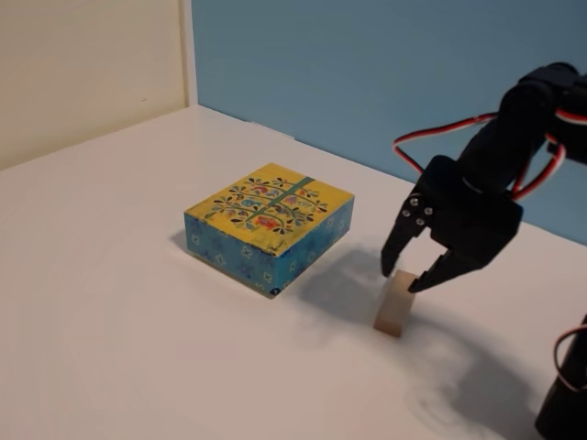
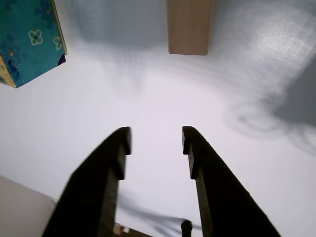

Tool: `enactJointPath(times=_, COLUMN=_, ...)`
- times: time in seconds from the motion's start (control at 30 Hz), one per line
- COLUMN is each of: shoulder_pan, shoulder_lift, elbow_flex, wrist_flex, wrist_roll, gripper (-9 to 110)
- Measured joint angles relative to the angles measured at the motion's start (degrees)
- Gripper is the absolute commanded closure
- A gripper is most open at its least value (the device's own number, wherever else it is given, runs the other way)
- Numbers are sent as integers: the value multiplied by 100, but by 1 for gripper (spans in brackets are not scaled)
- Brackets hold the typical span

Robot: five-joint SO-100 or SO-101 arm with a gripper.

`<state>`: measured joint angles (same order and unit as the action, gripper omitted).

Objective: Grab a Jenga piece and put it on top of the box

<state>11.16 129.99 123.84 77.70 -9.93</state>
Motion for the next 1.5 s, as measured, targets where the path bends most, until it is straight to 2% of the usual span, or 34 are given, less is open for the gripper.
enactJointPath(times=0.23, shoulder_pan=44, shoulder_lift=44, elbow_flex=0, wrist_flex=-35, wrist_roll=-18, gripper=82)
enactJointPath(times=0.73, shoulder_pan=422, shoulder_lift=9, elbow_flex=360, wrist_flex=-114, wrist_roll=-193, gripper=82)
enactJointPath(times=1.5, shoulder_pan=387, shoulder_lift=-536, elbow_flex=756, wrist_flex=-562, wrist_roll=-185, gripper=82)
